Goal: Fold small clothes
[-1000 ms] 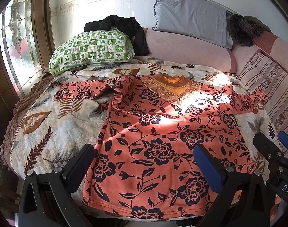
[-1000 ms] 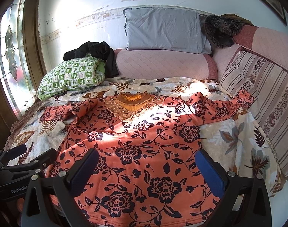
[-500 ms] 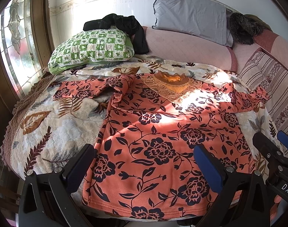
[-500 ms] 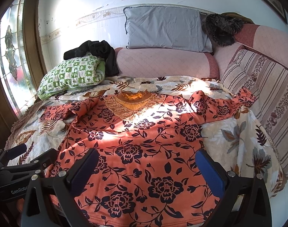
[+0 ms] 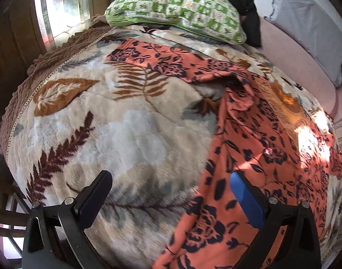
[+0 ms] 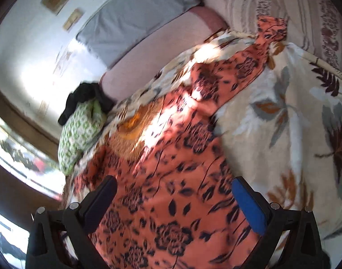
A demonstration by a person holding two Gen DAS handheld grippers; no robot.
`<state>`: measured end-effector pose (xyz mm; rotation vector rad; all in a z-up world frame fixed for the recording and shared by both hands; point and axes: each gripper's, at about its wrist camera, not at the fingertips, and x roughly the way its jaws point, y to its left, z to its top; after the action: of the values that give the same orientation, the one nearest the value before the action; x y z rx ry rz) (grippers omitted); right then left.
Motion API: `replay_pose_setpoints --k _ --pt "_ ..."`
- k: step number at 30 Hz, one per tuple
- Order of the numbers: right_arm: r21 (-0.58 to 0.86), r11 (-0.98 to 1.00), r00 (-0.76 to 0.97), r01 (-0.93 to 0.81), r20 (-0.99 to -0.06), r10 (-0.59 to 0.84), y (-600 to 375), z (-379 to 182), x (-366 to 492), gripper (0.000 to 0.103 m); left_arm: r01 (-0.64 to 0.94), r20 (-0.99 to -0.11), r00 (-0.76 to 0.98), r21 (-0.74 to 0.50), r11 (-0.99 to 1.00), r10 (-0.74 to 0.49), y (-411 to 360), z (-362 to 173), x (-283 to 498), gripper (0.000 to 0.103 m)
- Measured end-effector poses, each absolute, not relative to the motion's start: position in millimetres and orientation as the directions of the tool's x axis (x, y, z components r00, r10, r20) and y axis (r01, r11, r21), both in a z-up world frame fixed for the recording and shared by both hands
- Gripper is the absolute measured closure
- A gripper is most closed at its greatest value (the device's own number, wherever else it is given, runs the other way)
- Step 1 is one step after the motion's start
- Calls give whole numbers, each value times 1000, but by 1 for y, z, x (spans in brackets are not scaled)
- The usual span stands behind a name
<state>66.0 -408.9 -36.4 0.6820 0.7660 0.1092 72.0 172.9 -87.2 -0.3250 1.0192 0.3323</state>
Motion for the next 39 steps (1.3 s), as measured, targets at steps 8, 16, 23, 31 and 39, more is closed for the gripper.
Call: replay_pose_setpoints --k 8,16,23,31,39 --pt "688 622 830 375 -547 104 -602 -36 182 3 -558 -855 456 -57 828 248 222 -118 118 0" --pt "658 557 771 507 -635 48 -687 -81 291 12 -562 -838 468 -36 826 281 224 -149 123 0" --pt "549 605 679 577 -734 19 -694 -106 346 83 -533 -829 496 -54 844 260 227 -149 120 0" --pt "490 858 849 154 -509 139 -546 44 347 98 -530 -814 514 -54 846 271 224 -148 114 0" --pt "377 882 806 -282 -406 431 -250 79 279 96 -526 -812 525 -75 847 254 224 -145 111 0"
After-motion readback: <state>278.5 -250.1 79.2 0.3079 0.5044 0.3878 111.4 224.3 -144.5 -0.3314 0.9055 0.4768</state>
